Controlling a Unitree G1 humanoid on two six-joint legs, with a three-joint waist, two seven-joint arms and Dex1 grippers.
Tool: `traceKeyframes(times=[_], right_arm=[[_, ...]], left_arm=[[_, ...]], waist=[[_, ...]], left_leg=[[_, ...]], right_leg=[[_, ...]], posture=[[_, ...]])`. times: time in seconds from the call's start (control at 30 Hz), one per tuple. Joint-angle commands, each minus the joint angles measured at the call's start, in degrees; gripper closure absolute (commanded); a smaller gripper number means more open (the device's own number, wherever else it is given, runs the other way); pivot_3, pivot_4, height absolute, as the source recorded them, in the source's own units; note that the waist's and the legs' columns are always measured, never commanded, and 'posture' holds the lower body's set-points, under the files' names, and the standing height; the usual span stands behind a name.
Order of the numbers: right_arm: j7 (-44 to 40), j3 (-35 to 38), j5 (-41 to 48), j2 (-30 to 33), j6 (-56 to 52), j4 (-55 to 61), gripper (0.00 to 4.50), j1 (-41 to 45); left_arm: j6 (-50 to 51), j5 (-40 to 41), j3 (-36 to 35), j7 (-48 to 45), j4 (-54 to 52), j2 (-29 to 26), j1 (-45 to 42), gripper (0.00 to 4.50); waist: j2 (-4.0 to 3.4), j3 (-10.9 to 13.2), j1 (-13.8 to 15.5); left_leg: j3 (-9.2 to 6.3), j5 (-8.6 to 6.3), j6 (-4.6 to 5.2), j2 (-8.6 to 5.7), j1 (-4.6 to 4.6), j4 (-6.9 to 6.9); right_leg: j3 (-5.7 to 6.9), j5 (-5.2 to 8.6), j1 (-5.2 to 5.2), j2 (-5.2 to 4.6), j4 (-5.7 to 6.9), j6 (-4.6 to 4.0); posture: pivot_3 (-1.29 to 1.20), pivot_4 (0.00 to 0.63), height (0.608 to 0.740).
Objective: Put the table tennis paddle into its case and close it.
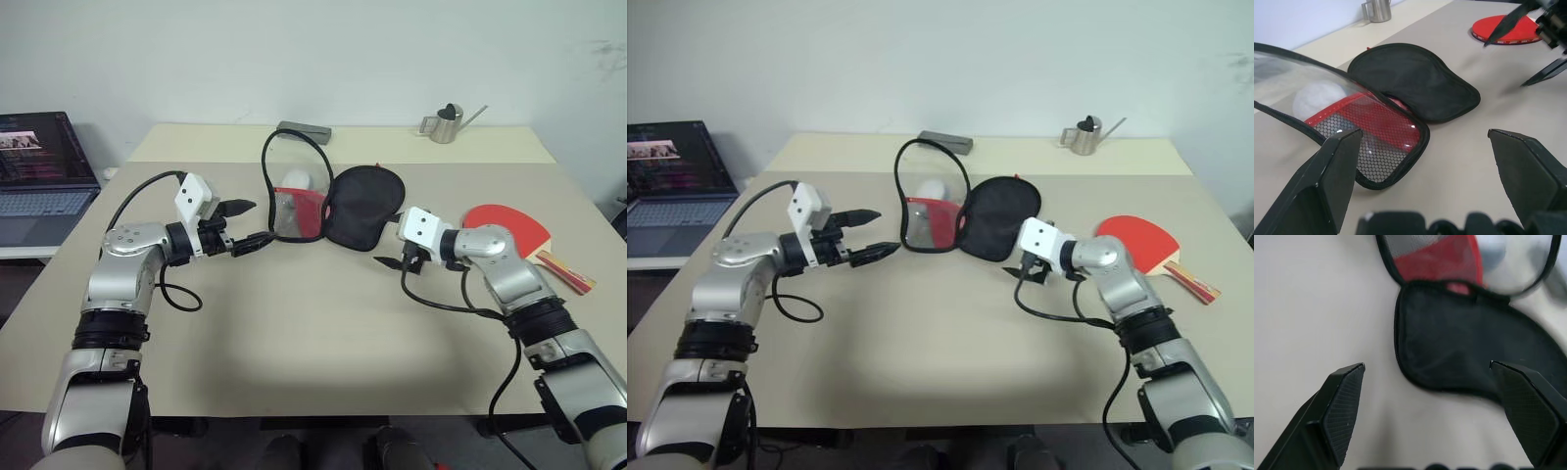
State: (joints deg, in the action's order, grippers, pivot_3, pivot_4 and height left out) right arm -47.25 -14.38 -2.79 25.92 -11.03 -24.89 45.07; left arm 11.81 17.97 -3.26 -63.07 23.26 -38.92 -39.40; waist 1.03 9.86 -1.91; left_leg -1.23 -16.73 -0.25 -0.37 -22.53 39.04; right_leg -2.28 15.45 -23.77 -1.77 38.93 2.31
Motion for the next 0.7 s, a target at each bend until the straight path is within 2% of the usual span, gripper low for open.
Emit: traceKeyframes(times=[0.03, 0.33, 0.7], right_arm=[[3.67, 6.34, 5.3, -3.31, -12.18, -0.99, 0.03, 3.98], [14.33, 10.48, 5.9, -8.79, -24.55, -7.36, 0.03, 7.87], [18.7, 15.2, 9.8, -13.92, -27.53, -13.67, 0.03, 11.36]], left_arm=[[-1.48, -0.11, -1.03, -0.02, -0.08, -0.42, -1.87, 0.0], [-2.12, -0.51, -0.46, -1.27, 1.22, -0.19, -3.21, 0.0], [-3.64, -1.2, 0.31, -5.22, 5.07, 0.02, -6.61, 0.0]], waist=[[0.0, 0.0, -0.01], [-0.01, 0.0, -0.01], [-0.01, -0.01, -0.58]], left_leg=[[0.0, 0.02, -0.03, 0.0, -0.03, 0.0], [-0.01, 0.06, -0.09, -0.01, -0.32, -0.01], [0.02, 0.06, -0.09, -0.01, -0.35, -0.02]], right_leg=[[-0.02, 0.0, -0.05, 0.0, 0.04, 0.0], [0.01, -0.02, -0.36, -0.02, 0.05, -0.03], [-0.01, -0.02, -0.41, 0.02, 0.08, -0.03]], posture=[[0.0, 0.15, 0.74], [0.0, 0.15, 0.74], [0.0, 0.15, 0.74]])
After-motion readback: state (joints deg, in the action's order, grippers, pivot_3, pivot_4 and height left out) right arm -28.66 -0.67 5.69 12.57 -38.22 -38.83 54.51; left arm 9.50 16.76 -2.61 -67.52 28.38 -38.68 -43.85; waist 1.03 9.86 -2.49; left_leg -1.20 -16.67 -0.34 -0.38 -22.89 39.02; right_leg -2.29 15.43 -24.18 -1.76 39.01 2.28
